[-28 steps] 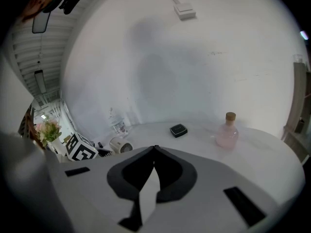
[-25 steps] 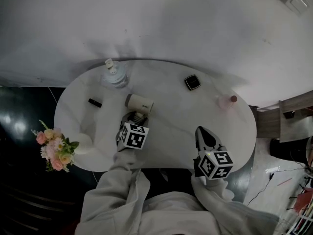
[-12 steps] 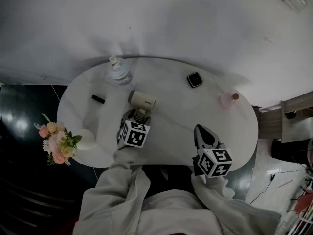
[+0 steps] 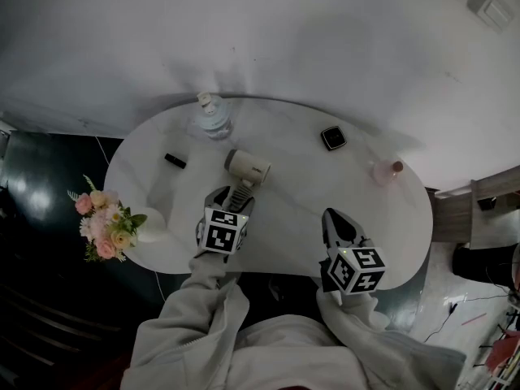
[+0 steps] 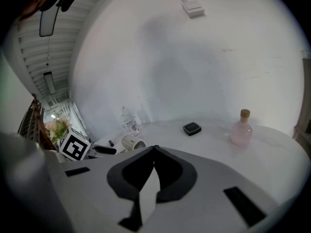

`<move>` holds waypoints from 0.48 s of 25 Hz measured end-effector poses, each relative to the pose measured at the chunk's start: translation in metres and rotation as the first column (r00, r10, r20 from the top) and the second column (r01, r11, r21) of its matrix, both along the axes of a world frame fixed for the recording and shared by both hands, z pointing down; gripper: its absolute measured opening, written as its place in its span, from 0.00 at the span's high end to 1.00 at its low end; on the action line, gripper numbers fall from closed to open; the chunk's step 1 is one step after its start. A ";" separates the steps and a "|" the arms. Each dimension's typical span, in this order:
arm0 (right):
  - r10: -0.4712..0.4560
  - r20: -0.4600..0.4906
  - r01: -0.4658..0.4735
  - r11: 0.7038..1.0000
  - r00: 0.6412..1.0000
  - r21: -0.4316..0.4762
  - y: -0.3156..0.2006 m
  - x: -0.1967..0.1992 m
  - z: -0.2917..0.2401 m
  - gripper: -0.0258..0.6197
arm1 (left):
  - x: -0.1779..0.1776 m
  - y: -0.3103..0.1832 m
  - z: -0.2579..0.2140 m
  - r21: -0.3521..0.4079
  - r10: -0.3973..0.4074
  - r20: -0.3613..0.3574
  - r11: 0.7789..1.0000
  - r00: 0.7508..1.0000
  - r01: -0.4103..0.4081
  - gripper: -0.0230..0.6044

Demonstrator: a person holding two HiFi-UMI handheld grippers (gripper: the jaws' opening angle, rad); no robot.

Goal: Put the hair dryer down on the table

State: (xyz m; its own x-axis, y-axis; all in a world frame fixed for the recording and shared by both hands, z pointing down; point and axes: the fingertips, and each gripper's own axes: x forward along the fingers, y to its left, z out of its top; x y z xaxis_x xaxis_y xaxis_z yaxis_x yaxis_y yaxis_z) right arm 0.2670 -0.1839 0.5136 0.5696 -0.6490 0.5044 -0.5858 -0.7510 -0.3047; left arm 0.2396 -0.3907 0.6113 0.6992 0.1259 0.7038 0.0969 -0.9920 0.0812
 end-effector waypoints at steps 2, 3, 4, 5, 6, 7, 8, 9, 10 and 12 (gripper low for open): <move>-0.011 -0.003 0.011 1.000 1.000 0.004 -0.004 -0.001 -0.001 0.88 | -0.005 -0.001 -0.006 -0.018 -0.017 -0.017 1.000 1.000 0.016 0.53; -0.017 -0.006 0.017 1.000 1.000 0.007 -0.007 -0.001 -0.002 0.88 | -0.007 -0.001 -0.010 -0.029 -0.025 -0.026 0.999 0.999 0.025 0.53; -0.023 -0.009 0.024 1.000 1.000 0.009 -0.009 -0.002 -0.003 0.88 | -0.008 -0.002 -0.013 -0.037 -0.036 -0.036 0.999 0.999 0.035 0.53; -0.029 -0.011 0.029 0.999 1.000 0.011 -0.011 -0.002 -0.004 0.88 | -0.010 -0.004 -0.017 -0.043 -0.050 -0.047 0.998 0.998 0.048 0.53; -0.035 -0.014 0.035 0.999 0.999 0.014 -0.014 -0.002 -0.005 0.88 | -0.011 -0.006 -0.021 -0.046 -0.066 -0.059 0.997 0.996 0.063 0.53; -0.040 -0.016 0.040 0.999 0.999 0.015 -0.016 -0.003 -0.006 0.88 | -0.012 -0.009 -0.025 -0.047 -0.082 -0.072 0.996 0.994 0.079 0.53; -0.045 -0.019 0.046 0.999 0.999 0.017 -0.018 -0.003 -0.007 0.88 | -0.014 -0.011 -0.030 -0.049 -0.097 -0.085 0.994 0.992 0.093 0.53; -0.051 -0.023 0.052 0.999 0.998 0.018 -0.020 -0.003 -0.008 0.88 | -0.015 -0.014 -0.034 -0.050 -0.110 -0.099 0.993 0.989 0.105 0.53; -0.057 -0.028 0.057 0.998 0.998 0.020 -0.022 -0.003 -0.010 0.88 | -0.017 -0.016 -0.039 -0.051 -0.122 -0.113 0.992 0.986 0.117 0.55; -0.064 -0.038 0.065 0.998 0.997 0.024 -0.026 -0.002 -0.013 0.88 | -0.020 -0.021 -0.050 -0.051 -0.146 -0.145 0.989 0.979 0.141 0.61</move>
